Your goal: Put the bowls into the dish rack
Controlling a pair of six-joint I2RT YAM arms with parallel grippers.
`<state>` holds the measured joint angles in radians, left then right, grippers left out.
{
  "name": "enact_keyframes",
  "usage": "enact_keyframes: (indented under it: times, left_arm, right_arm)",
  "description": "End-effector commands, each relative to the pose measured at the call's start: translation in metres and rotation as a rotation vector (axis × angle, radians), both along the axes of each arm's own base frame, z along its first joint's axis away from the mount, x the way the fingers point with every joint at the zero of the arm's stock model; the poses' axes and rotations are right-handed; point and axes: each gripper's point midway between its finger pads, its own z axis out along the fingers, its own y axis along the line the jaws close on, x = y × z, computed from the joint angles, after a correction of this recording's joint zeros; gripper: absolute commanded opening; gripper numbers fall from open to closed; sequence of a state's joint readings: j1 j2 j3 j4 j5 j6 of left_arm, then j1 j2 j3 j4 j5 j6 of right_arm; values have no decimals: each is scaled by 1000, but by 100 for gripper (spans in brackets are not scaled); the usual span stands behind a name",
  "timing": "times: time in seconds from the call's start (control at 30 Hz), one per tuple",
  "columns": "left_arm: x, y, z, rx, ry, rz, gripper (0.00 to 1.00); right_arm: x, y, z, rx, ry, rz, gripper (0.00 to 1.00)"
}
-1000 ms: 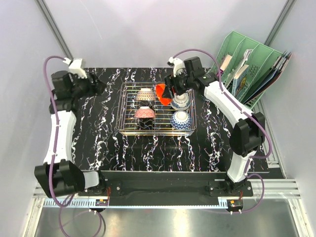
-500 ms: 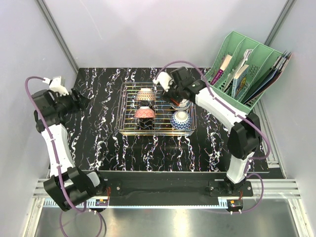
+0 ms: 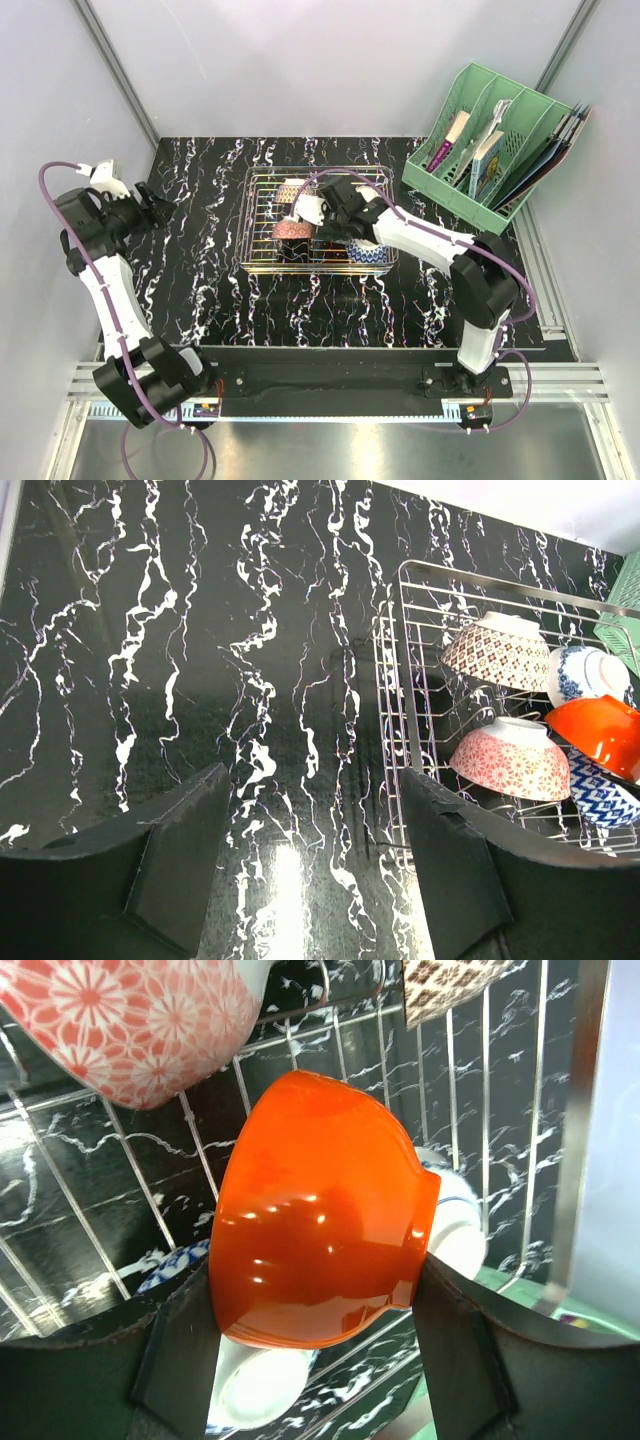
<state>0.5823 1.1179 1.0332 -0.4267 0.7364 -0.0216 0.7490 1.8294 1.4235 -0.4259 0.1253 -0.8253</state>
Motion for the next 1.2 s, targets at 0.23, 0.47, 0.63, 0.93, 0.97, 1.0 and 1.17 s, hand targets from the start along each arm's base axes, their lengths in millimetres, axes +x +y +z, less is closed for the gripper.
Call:
enact_keyframes:
  times: [0.23,0.47,0.63,0.93,0.97,1.0,1.17]
  left_arm:
    - [-5,-1,7,29,-45,-34,73]
    - [-8,2,2,27,-39,-30,73]
    - [-9,4,-1,24,-35,-29,72]
    - [-9,6,0,13,-38,-28,72]
    - [-9,7,1,17,-40,-26,73]
    - [-9,7,2,18,-42,-26,72]
    - [-9,10,5,16,-47,-22,73]
  right_arm:
    - [31,28,7,-63,-229,71,9]
    - [37,29,-19,-113,-222,79,11]
    - [37,24,-29,-149,-219,80,16]
    - [31,10,-50,-231,-199,89,49]
    - [30,10,-51,-234,-196,91,57]
    - [29,9,-49,-232,-193,90,60]
    - [18,3,-49,-254,-134,106,79]
